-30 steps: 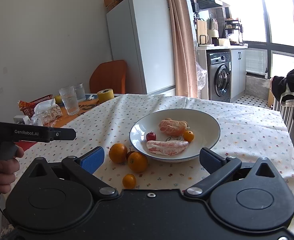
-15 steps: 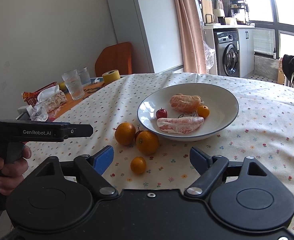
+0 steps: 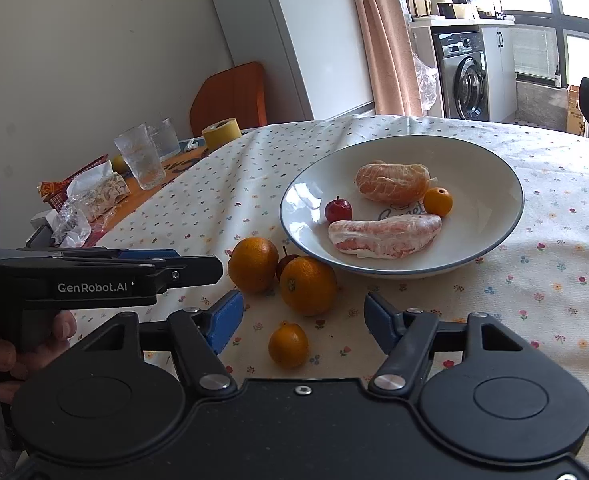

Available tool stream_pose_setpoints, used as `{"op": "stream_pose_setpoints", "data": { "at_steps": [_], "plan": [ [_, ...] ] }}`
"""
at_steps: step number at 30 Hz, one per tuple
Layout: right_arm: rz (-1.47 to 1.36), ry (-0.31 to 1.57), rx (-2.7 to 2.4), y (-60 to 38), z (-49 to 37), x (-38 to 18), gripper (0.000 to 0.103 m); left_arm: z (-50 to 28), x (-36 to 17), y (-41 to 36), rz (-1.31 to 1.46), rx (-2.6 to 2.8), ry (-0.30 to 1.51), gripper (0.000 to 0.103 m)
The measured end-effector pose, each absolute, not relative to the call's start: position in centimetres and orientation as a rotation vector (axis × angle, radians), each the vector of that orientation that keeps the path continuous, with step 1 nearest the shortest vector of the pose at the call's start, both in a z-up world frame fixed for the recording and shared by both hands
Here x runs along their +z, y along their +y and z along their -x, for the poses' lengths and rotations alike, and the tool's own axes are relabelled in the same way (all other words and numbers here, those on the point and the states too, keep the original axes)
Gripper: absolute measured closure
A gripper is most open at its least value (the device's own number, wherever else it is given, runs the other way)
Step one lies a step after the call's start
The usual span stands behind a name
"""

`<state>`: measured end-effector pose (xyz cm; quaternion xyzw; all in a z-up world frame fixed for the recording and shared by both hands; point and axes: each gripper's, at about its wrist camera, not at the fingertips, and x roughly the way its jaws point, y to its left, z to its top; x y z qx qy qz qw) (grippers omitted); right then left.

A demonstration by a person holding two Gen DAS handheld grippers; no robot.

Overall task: Organize fruits
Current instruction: 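Withdraw both open tools from the bowl toward the oranges, then grasp a large orange with the left tool while the right tool grasps another orange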

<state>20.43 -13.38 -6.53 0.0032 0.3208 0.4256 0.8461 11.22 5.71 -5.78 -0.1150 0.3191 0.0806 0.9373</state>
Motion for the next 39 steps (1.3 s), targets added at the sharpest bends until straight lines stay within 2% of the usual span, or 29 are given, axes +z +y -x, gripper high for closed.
{"op": "stream_pose_setpoints", "data": {
  "at_steps": [4,13,18,24,27,39],
  "plan": [
    [-0.018,0.703,0.893,-12.7,-21.1,-7.3,0.042,-12.1,-6.2,6.1,0.245,0.153,0.664,0.053],
    [-0.041,0.726,0.892,-11.8,-22.0,-7.8,0.049,-13.4,-6.2,6.1,0.261,0.107,0.664,0.053],
    [-0.052,0.734,0.891,-11.9,-22.3,-8.0,0.067,-14.3,-6.5,5.9,0.274,0.085,0.677,0.053],
    [-0.043,0.733,0.902,-12.5,-21.9,-8.0,0.068,-14.8,-7.2,5.6,0.292,0.077,0.695,0.053],
    [-0.035,0.730,0.901,-12.8,-21.7,-7.9,0.068,-15.0,-7.6,5.6,0.313,0.074,0.707,0.063],
    [-0.036,0.683,0.901,-13.9,-20.4,-6.4,0.068,-12.7,-5.9,5.6,0.319,0.108,0.647,0.065]
  ]
}}
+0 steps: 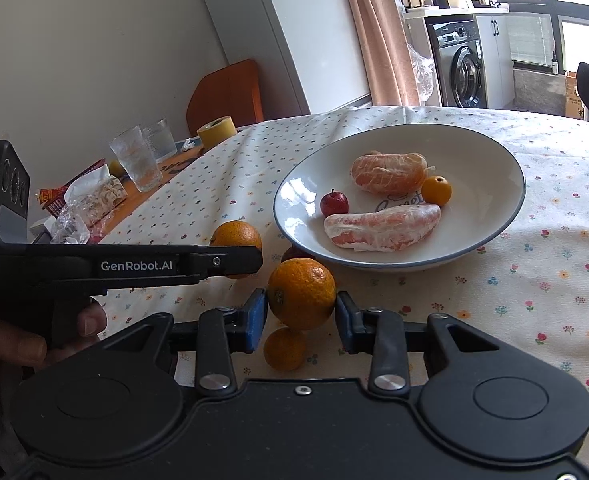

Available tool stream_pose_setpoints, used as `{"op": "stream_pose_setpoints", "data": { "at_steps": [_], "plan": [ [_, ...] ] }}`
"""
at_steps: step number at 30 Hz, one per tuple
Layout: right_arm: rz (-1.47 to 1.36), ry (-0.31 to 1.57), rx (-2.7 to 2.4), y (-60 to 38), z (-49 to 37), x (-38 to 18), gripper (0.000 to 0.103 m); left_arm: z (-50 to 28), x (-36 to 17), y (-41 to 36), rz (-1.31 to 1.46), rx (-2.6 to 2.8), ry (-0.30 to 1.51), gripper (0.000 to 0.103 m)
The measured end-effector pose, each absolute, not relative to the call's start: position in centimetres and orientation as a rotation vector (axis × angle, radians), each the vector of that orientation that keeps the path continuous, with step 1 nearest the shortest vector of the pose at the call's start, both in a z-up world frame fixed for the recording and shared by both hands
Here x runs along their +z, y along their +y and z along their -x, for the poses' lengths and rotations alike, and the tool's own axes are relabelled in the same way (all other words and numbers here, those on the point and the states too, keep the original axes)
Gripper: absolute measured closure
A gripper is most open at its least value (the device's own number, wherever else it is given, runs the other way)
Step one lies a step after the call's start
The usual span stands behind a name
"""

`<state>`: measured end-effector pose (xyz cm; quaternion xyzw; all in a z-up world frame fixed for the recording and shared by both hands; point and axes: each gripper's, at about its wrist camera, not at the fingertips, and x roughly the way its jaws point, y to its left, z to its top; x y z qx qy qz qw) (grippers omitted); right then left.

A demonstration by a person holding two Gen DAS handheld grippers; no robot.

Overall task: Organize fruits
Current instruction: 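Grasp a large orange with the left tool while the right tool grasps another orange, then lower both oranges into the white bowl and open both tools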

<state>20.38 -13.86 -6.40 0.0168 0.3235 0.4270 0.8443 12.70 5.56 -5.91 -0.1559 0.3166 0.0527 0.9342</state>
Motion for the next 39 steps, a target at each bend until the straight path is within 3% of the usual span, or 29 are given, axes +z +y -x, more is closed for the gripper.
{"op": "stream_pose_setpoints", "data": {
  "at_steps": [32,39],
  "plan": [
    [-0.064,0.577,0.778,-16.7,-23.3,-4.4,0.068,-14.6,-3.6,3.4,0.238,0.088,0.609,0.065],
    [-0.071,0.564,0.775,-17.1,-24.1,-4.3,0.060,-16.2,-3.3,2.8,0.215,0.075,0.616,0.065]
  ]
}}
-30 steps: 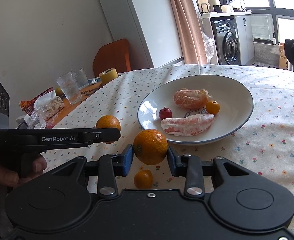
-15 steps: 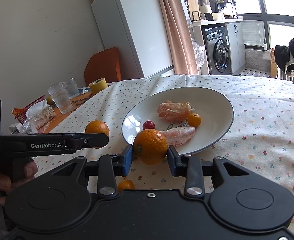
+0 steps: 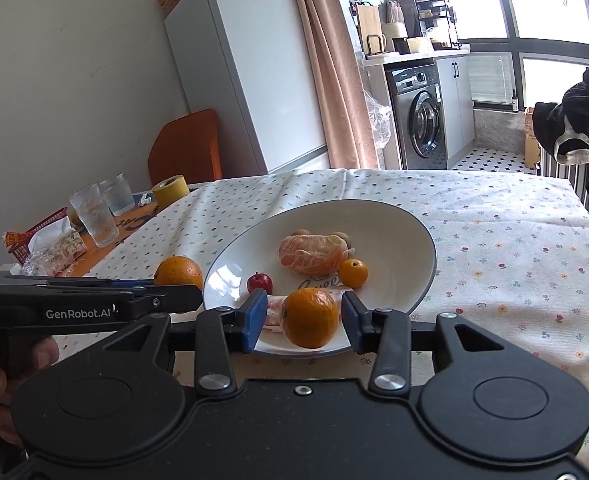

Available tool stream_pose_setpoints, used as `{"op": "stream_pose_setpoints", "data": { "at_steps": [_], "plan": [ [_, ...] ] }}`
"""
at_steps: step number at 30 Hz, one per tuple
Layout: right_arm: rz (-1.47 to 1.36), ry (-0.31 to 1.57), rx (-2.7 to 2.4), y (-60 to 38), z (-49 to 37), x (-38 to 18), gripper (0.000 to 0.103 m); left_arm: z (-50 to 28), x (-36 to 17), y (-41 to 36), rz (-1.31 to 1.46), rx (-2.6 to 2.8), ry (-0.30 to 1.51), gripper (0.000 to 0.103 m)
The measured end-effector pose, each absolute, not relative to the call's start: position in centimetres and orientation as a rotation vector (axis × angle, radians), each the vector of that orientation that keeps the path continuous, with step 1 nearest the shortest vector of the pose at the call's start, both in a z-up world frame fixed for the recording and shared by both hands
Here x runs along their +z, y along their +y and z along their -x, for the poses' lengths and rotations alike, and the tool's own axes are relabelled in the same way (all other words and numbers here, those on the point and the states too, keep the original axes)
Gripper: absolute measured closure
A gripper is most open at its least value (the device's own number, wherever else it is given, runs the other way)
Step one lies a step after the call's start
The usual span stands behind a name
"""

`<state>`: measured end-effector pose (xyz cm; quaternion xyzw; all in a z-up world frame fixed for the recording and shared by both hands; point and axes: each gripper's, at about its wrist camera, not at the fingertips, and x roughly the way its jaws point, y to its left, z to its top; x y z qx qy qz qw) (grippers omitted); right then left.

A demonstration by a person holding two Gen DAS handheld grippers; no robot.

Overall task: Organize fruits
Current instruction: 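Lower both oranges into the white bowl and open both tools, then withdraw both tools from the bowl toward the remaining plum and kumquat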

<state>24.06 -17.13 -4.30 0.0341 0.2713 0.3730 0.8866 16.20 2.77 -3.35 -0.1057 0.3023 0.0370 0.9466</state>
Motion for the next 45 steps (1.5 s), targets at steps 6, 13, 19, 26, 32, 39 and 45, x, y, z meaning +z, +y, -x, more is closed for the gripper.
{"op": "stream_pose_setpoints", "data": {
  "at_steps": [6,13,19,26,32,39,45],
  "plan": [
    [-0.090,0.584,0.785,-18.0,-23.7,-4.6,0.054,-17.6,-3.2,1.9,0.199,0.053,0.614,0.065],
    [-0.088,0.552,0.754,-18.5,-22.7,-4.6,0.028,-17.7,-3.0,0.7,0.149,0.042,0.582,0.061],
    [-0.090,0.538,0.769,-18.3,-21.9,-4.6,0.010,-16.7,-3.0,1.9,0.174,0.078,0.587,0.061],
    [-0.064,0.530,0.764,-17.4,-20.8,-4.7,0.001,-15.3,-3.1,2.8,0.194,0.099,0.594,0.058],
    [-0.051,0.543,0.779,-17.3,-20.1,-4.7,0.000,-13.8,-3.2,3.4,0.206,0.113,0.586,0.050],
    [-0.034,0.562,0.796,-16.9,-19.2,-4.8,0.000,-12.3,-3.4,4.1,0.216,0.126,0.590,0.039],
    [-0.008,0.575,0.809,-16.0,-18.3,-4.9,0.000,-10.8,-3.9,5.0,0.242,0.148,0.599,0.026]
  ]
}}
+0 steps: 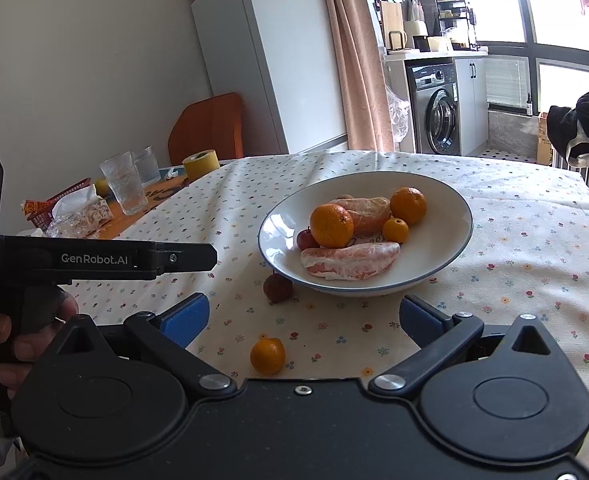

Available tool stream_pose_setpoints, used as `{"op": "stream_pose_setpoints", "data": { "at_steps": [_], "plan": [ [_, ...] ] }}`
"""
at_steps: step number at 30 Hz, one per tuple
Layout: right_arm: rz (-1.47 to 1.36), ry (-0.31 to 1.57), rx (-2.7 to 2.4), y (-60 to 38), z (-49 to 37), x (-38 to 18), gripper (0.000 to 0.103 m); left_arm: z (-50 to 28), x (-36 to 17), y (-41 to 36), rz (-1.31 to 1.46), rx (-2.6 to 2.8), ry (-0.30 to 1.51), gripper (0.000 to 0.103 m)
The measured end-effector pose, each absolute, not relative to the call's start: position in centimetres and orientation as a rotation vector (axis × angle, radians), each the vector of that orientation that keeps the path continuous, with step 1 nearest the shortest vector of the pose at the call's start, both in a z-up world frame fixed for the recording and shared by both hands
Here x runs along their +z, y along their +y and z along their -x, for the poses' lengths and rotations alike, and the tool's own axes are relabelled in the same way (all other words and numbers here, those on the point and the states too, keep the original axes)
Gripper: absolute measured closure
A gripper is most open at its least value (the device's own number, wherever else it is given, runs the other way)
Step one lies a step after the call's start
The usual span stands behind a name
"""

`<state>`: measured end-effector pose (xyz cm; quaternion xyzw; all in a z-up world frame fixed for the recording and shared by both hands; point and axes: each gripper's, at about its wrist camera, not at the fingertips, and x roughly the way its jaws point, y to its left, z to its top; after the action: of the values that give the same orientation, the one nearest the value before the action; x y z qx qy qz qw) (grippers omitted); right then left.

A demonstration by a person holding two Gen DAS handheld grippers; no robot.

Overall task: Organize fruits
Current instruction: 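Withdraw both tools from the bowl toward the remaining plum and kumquat, then grasp the dark red plum with the left tool while the right tool grasps a kumquat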

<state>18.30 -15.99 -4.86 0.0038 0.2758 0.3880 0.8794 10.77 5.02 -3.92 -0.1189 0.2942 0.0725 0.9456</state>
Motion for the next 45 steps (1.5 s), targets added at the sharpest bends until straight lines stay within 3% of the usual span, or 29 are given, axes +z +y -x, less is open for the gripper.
{"op": "stream_pose_setpoints", "data": {
  "at_steps": [6,14,18,25,28,30,32,45],
  "plan": [
    [0.002,0.591,0.815,-15.5,-17.4,-5.0,0.000,-9.5,-4.0,5.4,0.232,0.152,0.592,0.015],
    [0.043,0.609,0.838,-14.4,-16.0,-5.4,0.002,-8.1,-4.4,5.9,0.213,0.144,0.591,0.009],
    [0.046,0.634,0.833,-13.8,-16.1,-5.7,0.017,-7.6,-4.6,6.3,0.215,0.141,0.593,0.007],
    [0.052,0.671,0.826,-12.6,-16.5,-6.4,0.032,-7.0,-5.0,7.2,0.214,0.145,0.606,0.007],
    [0.059,0.698,0.836,-11.9,-16.8,-6.9,0.045,-7.0,-5.1,7.4,0.219,0.152,0.612,0.007],
    [0.054,0.729,0.849,-11.6,-17.2,-7.4,0.066,-7.1,-5.1,7.4,0.220,0.154,0.619,0.007],
    [0.038,0.747,0.850,-11.7,-17.6,-7.7,0.081,-7.2,-5.2,7.3,0.219,0.145,0.621,0.007],
    [-0.024,0.687,0.834,-14.8,-19.1,-5.8,0.082,-10.3,-5.4,5.7,0.177,0.123,0.614,0.010]
  ]
}}
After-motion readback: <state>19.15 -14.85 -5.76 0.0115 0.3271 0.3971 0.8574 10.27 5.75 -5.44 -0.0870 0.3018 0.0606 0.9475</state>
